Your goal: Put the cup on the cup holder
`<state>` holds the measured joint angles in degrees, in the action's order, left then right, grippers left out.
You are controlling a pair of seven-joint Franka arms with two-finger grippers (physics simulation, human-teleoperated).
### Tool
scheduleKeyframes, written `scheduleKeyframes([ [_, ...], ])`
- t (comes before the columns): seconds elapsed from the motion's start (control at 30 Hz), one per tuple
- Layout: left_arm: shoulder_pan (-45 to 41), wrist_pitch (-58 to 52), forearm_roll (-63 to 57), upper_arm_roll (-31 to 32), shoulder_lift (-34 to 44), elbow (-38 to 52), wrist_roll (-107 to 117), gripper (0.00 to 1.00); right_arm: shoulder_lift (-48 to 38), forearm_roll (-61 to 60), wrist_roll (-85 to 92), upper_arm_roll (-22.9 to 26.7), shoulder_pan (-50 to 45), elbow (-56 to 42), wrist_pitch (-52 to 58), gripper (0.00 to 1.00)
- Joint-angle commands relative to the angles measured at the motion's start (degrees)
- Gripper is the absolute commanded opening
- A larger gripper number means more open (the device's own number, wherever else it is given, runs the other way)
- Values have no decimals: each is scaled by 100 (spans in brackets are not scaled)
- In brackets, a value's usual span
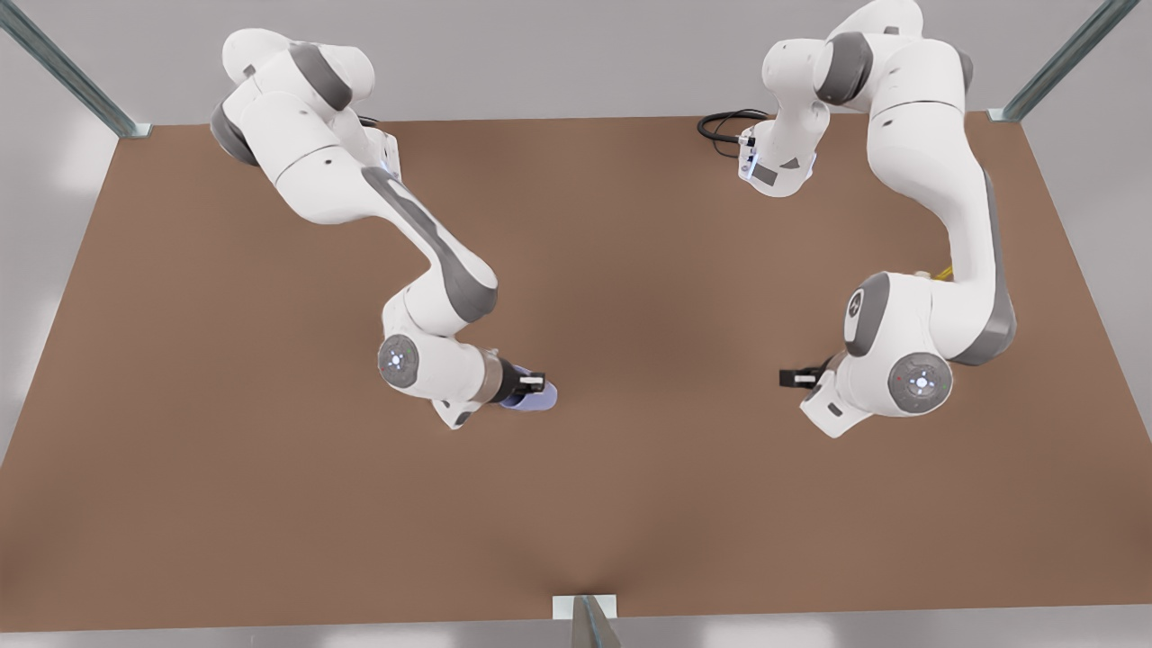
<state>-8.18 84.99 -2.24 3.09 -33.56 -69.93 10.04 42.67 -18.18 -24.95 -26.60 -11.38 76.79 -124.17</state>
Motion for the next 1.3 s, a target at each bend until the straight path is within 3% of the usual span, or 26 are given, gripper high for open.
scheduleKeyframes([
  [0.0,80,97,-92,-18,-2,-30,7,100,277,-449,-625,-222,-119,-305,-309,21],
  [0.07,361,80,-84,-18,7,-39,-28,100,698,-458,-555,-653,-146,-620,-731,21],
  [0.3,414,-228,-356,-10,95,14,-20,100,2720,-423,-335,-627,-1684,-3495,-1276,21],
  [0.5,265,-263,-312,201,253,251,147,100,3292,-449,-36,-714,-1657,-3952,-1329,21],
  [0.53,194,-211,-260,341,359,409,1120,100,3388,-449,87,-838,-1649,-3952,-1329,21],
  [0.57,177,-184,-163,702,306,638,3351,100,3441,-449,96,-847,-1640,-3952,-1329,21],
  [0.63,-262,878,242,1221,174,629,8503,100,3555,-449,139,-864,-1657,-3987,-1338,21],
  [0.7,-685,993,425,1221,166,673,9647,100,3634,-449,175,-882,-1684,-4031,-1338,21],
  [0.77,-518,880,716,1115,183,770,9991,100,3687,-449,175,-873,-1701,-4031,-1329,21],
  [0.83,-456,791,725,623,253,796,10439,100,3740,-449,183,-864,-1710,-4031,-1329,21],
  [0.9,-491,870,699,412,218,1007,12855,100,3810,-449,263,-855,-1710,-4014,-1329,21],
  [0.97,-685,1011,751,456,157,1165,13638,100,3880,-441,271,-855,-1710,-4022,-1329,21],
  [1.0,-755,1029,751,439,69,1157,13709,100,3898,-441,263,-855,-1719,-4014,-1320,100],
  [1.17,-1212,1530,663,360,-458,1157,13823,100,3898,-414,263,-838,-1666,-3987,-1312,100],
  [1.27,-1625,1732,672,-466,-485,1165,14087,100,3898,-353,271,-829,-1508,-3847,-1311,100],
])
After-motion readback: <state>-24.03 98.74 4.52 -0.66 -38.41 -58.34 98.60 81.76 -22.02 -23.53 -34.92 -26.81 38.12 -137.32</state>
